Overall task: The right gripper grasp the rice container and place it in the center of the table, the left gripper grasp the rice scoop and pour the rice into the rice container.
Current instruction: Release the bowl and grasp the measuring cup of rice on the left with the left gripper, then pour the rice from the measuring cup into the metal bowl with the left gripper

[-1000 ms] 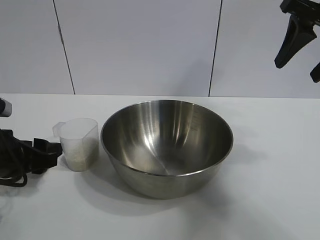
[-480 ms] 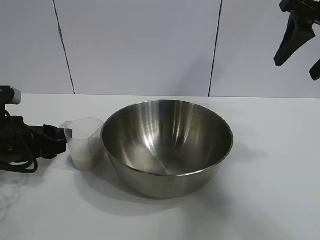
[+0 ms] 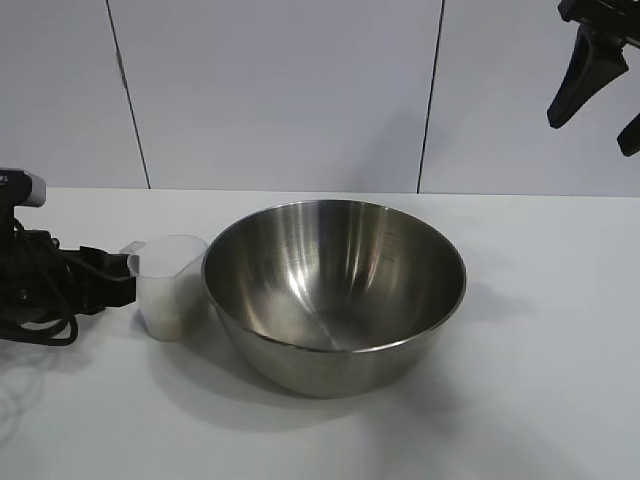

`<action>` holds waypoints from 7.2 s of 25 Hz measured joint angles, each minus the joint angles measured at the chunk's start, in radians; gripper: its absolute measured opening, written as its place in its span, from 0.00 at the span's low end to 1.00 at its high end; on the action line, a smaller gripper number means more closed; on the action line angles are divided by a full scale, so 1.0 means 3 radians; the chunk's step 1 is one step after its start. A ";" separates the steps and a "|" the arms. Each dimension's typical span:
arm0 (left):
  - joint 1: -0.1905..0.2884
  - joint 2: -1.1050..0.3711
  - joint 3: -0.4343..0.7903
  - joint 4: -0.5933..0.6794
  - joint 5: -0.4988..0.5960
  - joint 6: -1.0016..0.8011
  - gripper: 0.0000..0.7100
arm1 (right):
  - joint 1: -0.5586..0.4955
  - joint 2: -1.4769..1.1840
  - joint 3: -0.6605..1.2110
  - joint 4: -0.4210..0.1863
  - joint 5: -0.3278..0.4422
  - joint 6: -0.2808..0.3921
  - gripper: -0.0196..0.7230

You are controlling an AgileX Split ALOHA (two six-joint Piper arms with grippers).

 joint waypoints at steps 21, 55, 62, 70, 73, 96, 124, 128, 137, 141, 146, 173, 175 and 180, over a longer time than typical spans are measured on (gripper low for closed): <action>0.0000 -0.0029 0.0000 0.0002 0.0027 -0.0076 0.01 | 0.0000 0.0000 -0.0003 -0.0003 0.0016 -0.0003 0.65; -0.0031 -0.1572 -0.0270 0.1415 0.1470 -0.0520 0.01 | 0.0000 0.0000 -0.0003 0.0000 0.0023 -0.0010 0.65; -0.0222 -0.1572 -0.0784 0.2114 0.1796 -0.0760 0.01 | -0.0001 0.0000 -0.0003 0.0000 0.0023 -0.0010 0.65; -0.0414 -0.1572 -0.0898 0.2357 0.1922 -0.0383 0.01 | -0.0001 0.0000 -0.0003 0.0000 0.0023 -0.0010 0.65; -0.0542 -0.1572 -0.0898 0.2227 0.2034 -0.0018 0.01 | -0.0001 0.0000 -0.0003 0.0000 0.0023 -0.0010 0.65; -0.0956 -0.1572 -0.1158 0.1323 0.2457 0.1439 0.01 | -0.0001 0.0000 -0.0003 -0.0003 0.0022 -0.0010 0.65; -0.1025 -0.1572 -0.1160 0.0854 0.2480 0.4000 0.01 | -0.0001 0.0000 -0.0003 -0.0003 0.0019 -0.0010 0.65; -0.1025 -0.1572 -0.1160 0.0651 0.2336 0.4452 0.01 | -0.0001 0.0000 -0.0003 -0.0003 0.0019 -0.0010 0.65; -0.1248 -0.1572 -0.1160 0.0441 0.2290 0.5049 0.01 | -0.0001 0.0000 -0.0003 -0.0003 0.0019 -0.0010 0.65; -0.1411 -0.1572 -0.1160 -0.0023 0.2280 0.5489 0.01 | -0.0001 0.0000 -0.0003 -0.0003 0.0019 -0.0010 0.65; -0.1420 -0.1562 -0.1160 -0.0547 0.2280 0.6032 0.01 | -0.0001 0.0000 -0.0003 -0.0003 0.0019 -0.0010 0.65; -0.1436 -0.1562 -0.1160 -0.0683 0.1993 0.6945 0.01 | -0.0001 0.0000 -0.0003 0.0009 0.0019 -0.0010 0.65; -0.1492 -0.1562 -0.1160 -0.0756 0.1993 0.7022 0.01 | -0.0001 0.0000 -0.0003 0.0009 0.0013 -0.0010 0.65; -0.1636 -0.1562 -0.1160 -0.1017 0.1993 0.7274 0.01 | -0.0001 0.0000 -0.0003 0.0009 0.0016 -0.0010 0.65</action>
